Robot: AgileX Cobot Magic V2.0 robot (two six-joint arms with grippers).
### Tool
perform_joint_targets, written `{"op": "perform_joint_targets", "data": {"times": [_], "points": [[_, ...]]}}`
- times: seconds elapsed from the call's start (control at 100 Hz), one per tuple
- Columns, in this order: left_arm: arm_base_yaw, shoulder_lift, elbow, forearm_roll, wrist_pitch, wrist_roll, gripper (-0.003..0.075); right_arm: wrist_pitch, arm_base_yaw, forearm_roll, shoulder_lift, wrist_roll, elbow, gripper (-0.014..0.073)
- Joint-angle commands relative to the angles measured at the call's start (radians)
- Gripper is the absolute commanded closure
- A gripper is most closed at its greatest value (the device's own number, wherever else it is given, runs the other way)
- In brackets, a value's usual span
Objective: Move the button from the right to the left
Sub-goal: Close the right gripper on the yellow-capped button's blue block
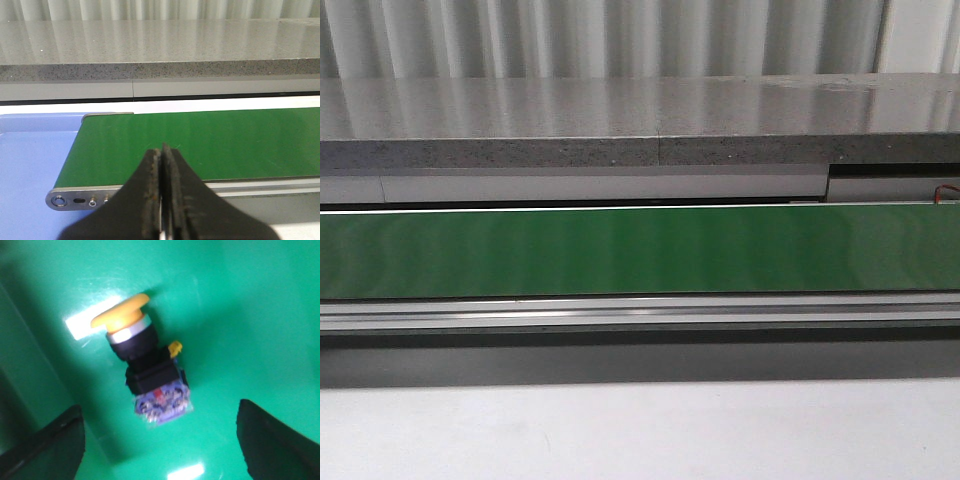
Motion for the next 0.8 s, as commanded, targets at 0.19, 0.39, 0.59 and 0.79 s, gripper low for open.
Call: {"op": "perform_joint_targets", "data": {"times": [0.19, 0.39, 0.59, 0.79], "points": [[0.002, -0.033, 0.025, 0.000, -0.076, -0.007, 0.0740, 0.002, -0.005, -0.004, 0.078, -0.183, -0.098, -0.0017], [0.002, -0.033, 0.025, 0.000, -0.076, -0.007, 0.0740, -0.018, -0.005, -0.007, 0.117, -0.239, -0.109, 0.0071], [0.002, -0.033, 0.025, 0.000, -0.076, -0.007, 0.0740, -0.026, -0.005, -0.009, 0.121, -0.239, -0.114, 0.0345], [0.002, -0.033, 0.025, 0.000, -0.076, -0.007, 0.0740, 0.004, -0.003, -0.007, 0.084, -0.239, -0.162, 0.0362]]}}
